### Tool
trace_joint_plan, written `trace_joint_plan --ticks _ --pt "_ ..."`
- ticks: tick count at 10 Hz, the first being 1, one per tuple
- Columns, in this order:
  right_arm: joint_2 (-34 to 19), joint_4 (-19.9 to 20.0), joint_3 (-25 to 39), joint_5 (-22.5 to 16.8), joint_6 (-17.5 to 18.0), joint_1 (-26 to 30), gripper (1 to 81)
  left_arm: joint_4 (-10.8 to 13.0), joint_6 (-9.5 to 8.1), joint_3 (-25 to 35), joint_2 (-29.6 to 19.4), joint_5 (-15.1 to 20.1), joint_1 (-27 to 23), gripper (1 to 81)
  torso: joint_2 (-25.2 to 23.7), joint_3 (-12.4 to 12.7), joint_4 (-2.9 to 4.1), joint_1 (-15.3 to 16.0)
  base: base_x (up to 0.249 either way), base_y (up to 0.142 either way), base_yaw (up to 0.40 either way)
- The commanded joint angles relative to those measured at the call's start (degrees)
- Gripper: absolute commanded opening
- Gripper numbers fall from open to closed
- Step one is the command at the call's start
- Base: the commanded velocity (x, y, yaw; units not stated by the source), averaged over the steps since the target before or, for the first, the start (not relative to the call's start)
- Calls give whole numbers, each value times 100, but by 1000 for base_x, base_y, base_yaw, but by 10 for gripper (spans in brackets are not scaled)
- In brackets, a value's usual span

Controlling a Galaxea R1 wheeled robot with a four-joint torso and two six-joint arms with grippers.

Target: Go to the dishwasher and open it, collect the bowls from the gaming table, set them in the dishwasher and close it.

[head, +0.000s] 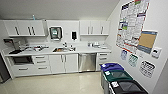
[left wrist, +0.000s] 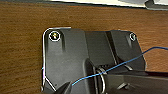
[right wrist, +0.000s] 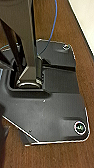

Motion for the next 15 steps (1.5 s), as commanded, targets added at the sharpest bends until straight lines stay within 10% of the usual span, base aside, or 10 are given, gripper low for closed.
trace_joint_plan --ticks 1,15 --pt "-123 -25 47 -340 -14 348 811 35 -23 -49 -50 249 -306 811 0 0 0 0 209 0 0" --pt "-123 -34 38 -348 -14 374 811 26 -23 -102 3 249 -306 811 0 0 0 0 157 0 0"
